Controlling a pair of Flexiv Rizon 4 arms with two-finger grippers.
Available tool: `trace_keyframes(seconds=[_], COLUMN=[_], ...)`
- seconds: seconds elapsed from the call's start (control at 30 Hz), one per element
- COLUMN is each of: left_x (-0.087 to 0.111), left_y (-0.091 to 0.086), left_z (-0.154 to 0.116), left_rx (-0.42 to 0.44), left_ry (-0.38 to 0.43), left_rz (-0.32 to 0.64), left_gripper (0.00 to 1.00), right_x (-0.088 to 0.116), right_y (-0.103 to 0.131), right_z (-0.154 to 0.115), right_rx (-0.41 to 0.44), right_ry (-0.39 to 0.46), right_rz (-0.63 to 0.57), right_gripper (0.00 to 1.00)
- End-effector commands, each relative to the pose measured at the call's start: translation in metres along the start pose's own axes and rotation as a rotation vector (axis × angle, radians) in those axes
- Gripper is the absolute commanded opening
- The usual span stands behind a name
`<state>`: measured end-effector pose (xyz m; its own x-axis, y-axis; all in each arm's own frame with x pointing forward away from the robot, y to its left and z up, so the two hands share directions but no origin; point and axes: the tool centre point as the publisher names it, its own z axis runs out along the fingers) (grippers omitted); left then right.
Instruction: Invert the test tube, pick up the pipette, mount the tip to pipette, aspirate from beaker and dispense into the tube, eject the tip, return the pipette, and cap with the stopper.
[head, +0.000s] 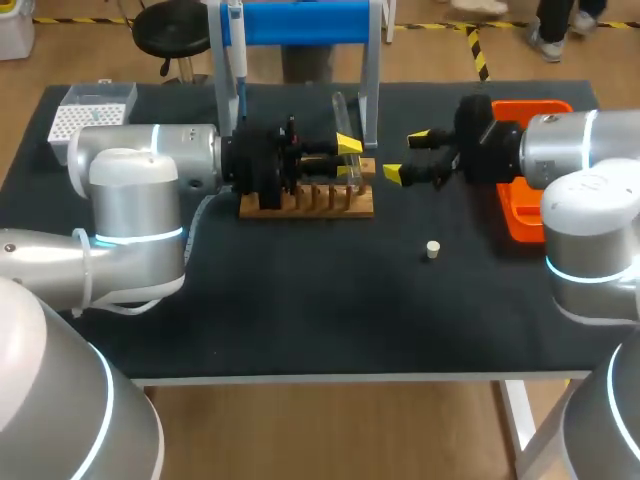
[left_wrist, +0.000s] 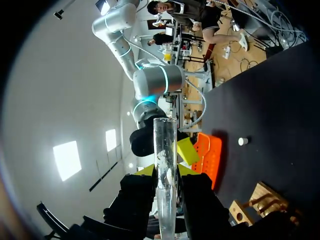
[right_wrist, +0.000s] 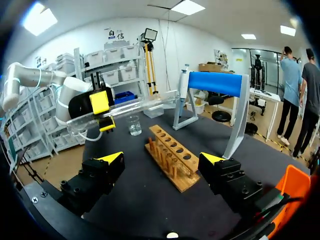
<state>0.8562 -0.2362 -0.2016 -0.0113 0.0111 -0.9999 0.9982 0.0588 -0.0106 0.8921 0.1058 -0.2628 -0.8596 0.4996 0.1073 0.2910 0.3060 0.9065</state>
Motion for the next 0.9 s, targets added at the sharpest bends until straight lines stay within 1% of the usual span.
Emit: trace_keyframes(seconds=[0.03, 0.27, 0.4, 0.7, 0.9], left_x=[0.000, 0.000, 0.000, 0.000, 0.000], left_y=[0.000, 0.000, 0.000, 0.000, 0.000], left_z=[0.001, 0.001, 0.001, 0.001, 0.001], left_rx=[-0.003, -0.003, -0.003, -0.003, -0.003], left_ry=[0.001, 0.001, 0.001, 0.001, 0.001], left_rz=[0.002, 0.002, 0.002, 0.002, 0.002], left_gripper=[0.00, 0.00, 0.00, 0.00, 0.00], right_x=[-0.004, -0.011, -0.013, -0.020, -0.020], right_y=[-0.005, -0.012, -0.016, -0.022, -0.029], right_z=[0.016, 0.029, 0.035, 0.049, 0.060], right_rx=[0.002, 0.019, 0.026, 0.018, 0.027], right_ry=[-0.002, 0.001, -0.005, -0.014, -0.012], right_rz=[-0.018, -0.072, -0.121, -0.155, -0.202], right_gripper=[1.00, 1.00, 1.00, 1.00, 1.00])
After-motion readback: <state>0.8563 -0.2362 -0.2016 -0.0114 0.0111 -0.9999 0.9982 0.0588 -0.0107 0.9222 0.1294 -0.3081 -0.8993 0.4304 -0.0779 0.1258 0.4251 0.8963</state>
